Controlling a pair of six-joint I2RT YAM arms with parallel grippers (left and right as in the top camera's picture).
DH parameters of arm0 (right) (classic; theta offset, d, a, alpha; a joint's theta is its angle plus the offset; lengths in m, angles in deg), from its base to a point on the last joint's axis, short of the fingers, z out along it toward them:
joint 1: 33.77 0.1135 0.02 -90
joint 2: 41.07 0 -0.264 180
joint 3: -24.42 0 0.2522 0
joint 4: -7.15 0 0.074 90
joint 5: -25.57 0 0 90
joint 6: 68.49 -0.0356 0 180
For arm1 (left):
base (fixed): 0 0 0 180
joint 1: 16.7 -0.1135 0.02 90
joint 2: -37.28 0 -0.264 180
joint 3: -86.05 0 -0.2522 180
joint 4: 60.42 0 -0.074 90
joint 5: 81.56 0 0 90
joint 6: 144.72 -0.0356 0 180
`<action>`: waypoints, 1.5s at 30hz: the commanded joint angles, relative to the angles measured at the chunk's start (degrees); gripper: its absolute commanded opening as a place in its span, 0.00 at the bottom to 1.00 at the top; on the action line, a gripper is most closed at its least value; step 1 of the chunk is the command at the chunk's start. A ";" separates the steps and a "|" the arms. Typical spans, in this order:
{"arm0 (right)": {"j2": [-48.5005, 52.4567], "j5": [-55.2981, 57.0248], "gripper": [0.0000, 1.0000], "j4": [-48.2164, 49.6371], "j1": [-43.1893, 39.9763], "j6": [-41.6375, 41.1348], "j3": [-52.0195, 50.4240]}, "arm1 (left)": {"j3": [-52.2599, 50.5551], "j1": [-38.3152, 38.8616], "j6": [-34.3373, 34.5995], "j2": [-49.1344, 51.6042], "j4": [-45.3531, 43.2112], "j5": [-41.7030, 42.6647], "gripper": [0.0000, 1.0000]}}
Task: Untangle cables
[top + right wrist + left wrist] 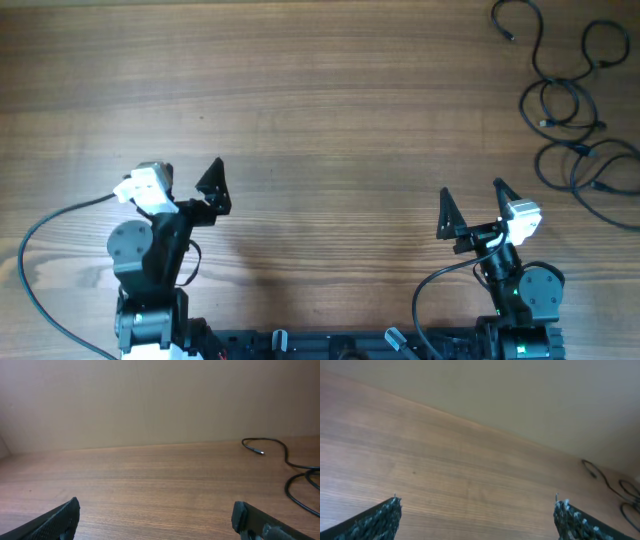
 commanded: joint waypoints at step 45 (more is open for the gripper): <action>-0.50 0.92 1.00 0.13 -0.20 -0.85 -0.09 | -14.99 6.25 -6.34 -30.16 7.23 -7.45 1.00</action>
